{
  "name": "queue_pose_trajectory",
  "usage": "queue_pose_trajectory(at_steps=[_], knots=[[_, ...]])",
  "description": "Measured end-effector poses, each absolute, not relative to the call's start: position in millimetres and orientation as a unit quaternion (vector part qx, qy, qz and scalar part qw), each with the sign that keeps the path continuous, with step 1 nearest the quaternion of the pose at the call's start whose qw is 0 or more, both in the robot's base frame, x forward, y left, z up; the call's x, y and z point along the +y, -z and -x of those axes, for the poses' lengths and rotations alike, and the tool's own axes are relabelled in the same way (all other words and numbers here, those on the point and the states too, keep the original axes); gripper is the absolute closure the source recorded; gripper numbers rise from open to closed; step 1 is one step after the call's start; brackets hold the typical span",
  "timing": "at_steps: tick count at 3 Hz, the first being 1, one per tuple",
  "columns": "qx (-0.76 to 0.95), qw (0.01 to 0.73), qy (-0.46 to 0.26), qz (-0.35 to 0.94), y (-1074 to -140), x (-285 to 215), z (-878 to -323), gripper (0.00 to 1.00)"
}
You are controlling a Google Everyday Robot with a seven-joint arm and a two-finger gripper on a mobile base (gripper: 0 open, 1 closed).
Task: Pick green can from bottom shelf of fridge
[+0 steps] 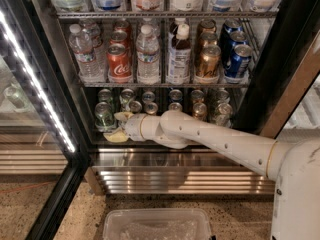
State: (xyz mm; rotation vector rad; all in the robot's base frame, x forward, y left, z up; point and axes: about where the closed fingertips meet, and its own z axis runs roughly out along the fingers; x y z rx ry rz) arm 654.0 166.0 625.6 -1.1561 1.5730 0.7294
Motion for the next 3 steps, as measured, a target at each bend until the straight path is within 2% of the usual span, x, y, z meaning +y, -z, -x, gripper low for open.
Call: queue_pose_trajectory(at_steps=[1, 3], knots=[[0.662, 0.508, -0.286, 0.471, -634, 161, -643, 0.40], [0.662, 0.491, -0.291, 0.486, -609, 184, -667, 0.39]])
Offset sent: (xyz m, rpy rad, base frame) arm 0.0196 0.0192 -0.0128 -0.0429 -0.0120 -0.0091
